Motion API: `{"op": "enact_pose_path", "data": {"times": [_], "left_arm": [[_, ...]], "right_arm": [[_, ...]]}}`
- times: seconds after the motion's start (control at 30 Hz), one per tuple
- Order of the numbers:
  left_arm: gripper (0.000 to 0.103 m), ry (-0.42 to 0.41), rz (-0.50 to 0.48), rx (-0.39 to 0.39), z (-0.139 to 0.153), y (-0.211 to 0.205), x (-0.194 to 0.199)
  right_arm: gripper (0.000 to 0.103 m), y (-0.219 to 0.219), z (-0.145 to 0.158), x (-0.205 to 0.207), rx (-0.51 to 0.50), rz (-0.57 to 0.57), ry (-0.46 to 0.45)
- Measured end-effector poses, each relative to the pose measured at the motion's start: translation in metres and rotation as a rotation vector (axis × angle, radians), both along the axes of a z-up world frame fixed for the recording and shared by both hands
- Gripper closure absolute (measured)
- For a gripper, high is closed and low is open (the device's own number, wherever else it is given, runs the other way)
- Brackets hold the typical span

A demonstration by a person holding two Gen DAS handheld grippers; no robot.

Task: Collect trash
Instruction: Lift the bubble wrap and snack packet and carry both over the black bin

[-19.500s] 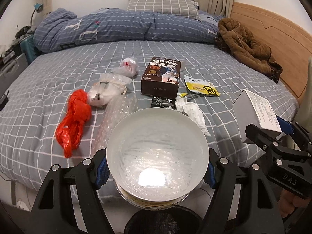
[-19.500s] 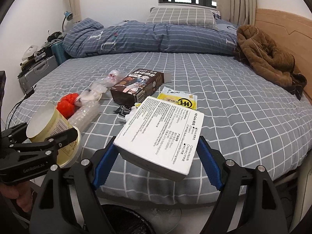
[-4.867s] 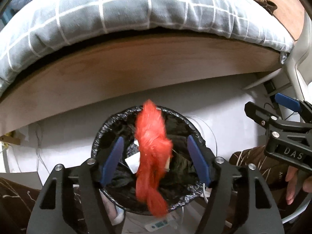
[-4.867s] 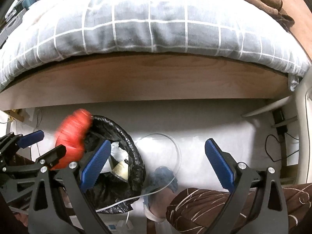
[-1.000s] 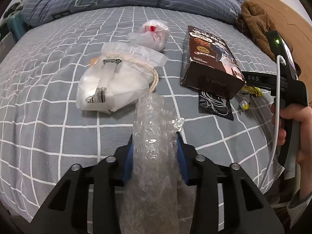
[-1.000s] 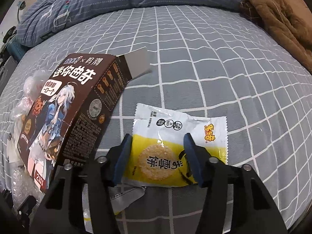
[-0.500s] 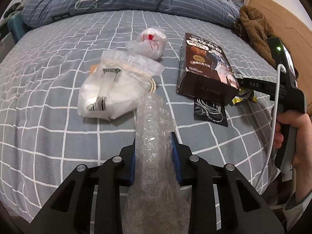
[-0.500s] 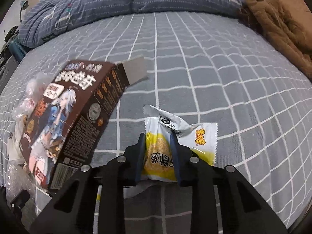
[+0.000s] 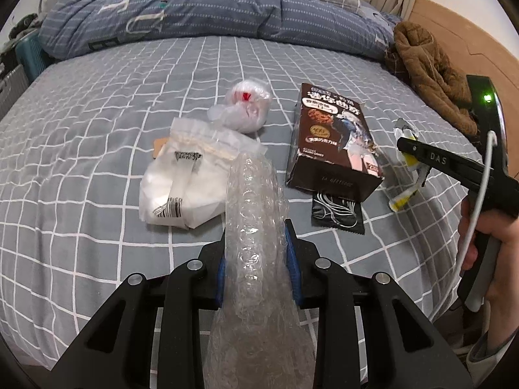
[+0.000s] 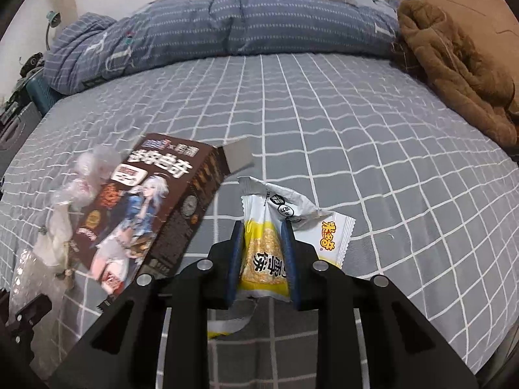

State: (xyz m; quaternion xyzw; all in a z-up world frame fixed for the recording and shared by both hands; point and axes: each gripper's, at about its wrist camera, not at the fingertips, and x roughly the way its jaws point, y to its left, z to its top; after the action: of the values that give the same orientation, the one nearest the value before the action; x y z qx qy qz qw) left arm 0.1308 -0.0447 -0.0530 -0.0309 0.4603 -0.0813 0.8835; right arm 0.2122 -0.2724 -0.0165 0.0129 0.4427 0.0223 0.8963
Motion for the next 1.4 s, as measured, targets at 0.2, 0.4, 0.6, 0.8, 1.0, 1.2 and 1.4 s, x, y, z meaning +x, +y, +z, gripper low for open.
{"op": "enact_pose_path", "data": {"times": [0.2,0.4,0.6,0.8,1.0,1.2,1.4], "left_arm": [[0.075,-0.025,-0.007,0.002,0.009,-0.004,-0.005],[0.075,-0.065,-0.027,-0.001,0.027,-0.011,-0.013],[0.075,-0.106,-0.022,-0.014,0.048,-0.014,-0.021],[0.075,-0.127,-0.024,-0.011,0.058,-0.018,-0.034],[0.075,-0.14,-0.021,-0.013,0.064,-0.02,-0.054],[0.075,-0.131,0.002,-0.025,0.063,-0.014,-0.073],[0.075,-0.136,0.015,-0.025,0.065,-0.013,-0.09]], "right_arm": [[0.081,0.006,0.016,-0.019,0.004,0.033,-0.042],[0.081,0.009,0.036,-0.045,0.001,0.052,-0.085],[0.081,0.015,0.056,-0.067,-0.001,0.066,-0.13],[0.081,0.02,0.07,-0.088,0.007,0.071,-0.158],[0.081,0.03,0.078,-0.112,0.011,0.089,-0.176],[0.081,0.035,0.078,-0.134,0.015,0.105,-0.169],[0.081,0.038,0.08,-0.155,0.014,0.117,-0.167]]}}
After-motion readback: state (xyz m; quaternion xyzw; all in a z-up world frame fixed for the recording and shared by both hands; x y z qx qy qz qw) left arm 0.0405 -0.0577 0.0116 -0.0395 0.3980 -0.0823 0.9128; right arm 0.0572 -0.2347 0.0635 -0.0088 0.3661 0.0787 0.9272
